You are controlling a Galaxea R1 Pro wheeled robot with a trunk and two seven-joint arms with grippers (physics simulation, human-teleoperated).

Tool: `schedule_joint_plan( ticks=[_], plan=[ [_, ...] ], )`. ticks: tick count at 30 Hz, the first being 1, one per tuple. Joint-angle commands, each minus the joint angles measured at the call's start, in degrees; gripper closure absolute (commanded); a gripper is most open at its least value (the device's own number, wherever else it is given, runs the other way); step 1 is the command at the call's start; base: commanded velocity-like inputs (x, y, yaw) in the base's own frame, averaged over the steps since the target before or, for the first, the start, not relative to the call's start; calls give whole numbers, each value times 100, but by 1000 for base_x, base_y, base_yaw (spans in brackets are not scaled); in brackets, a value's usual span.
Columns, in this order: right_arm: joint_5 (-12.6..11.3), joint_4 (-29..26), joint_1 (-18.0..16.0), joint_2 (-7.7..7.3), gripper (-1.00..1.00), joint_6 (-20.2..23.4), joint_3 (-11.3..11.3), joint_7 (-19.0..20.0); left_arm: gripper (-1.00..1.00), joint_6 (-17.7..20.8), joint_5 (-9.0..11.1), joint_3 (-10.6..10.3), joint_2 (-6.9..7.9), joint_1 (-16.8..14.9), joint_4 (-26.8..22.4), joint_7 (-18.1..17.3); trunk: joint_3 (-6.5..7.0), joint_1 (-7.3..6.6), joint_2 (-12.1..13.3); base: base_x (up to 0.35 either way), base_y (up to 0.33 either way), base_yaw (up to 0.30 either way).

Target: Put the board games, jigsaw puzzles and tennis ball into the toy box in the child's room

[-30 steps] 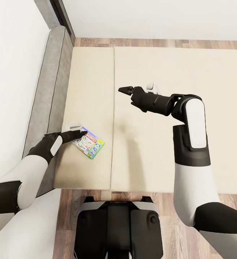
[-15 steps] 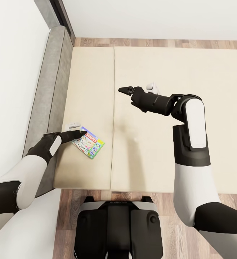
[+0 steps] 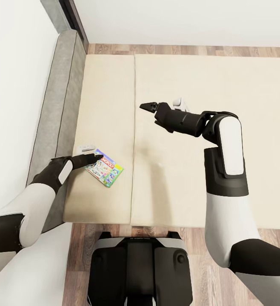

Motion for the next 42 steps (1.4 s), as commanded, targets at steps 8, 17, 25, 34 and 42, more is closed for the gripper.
schedule_joint_plan(
  ticks=[8, 17, 25, 34, 42],
  plan=[
    [-52, -4, -4, 2, -100, 11, -2, -60, -100, 55, 56, 19, -1, -2, -4, -4, -6, 3, -9, 0, -101, 0],
    [-52, -4, -4, 2, -100, 11, -2, -60, -100, 50, 55, 19, -1, -2, -4, -1, -6, 3, -9, 0, -112, 0],
    [-52, -4, -4, 2, -100, 11, -2, -60, -100, 48, 55, 19, -1, -2, -10, -1, -6, 3, -9, 0, -42, 0],
    [-52, -4, -4, 2, -100, 11, -2, -60, -100, 55, 55, 19, 7, -2, -86, -1, -6, 3, -9, 0, -61, 0],
    [-52, -4, -4, 2, -100, 11, -2, -60, -100, 69, 56, 19, 8, -2, -162, -1, -6, 3, -9, -3, -7, 0]
  ],
)
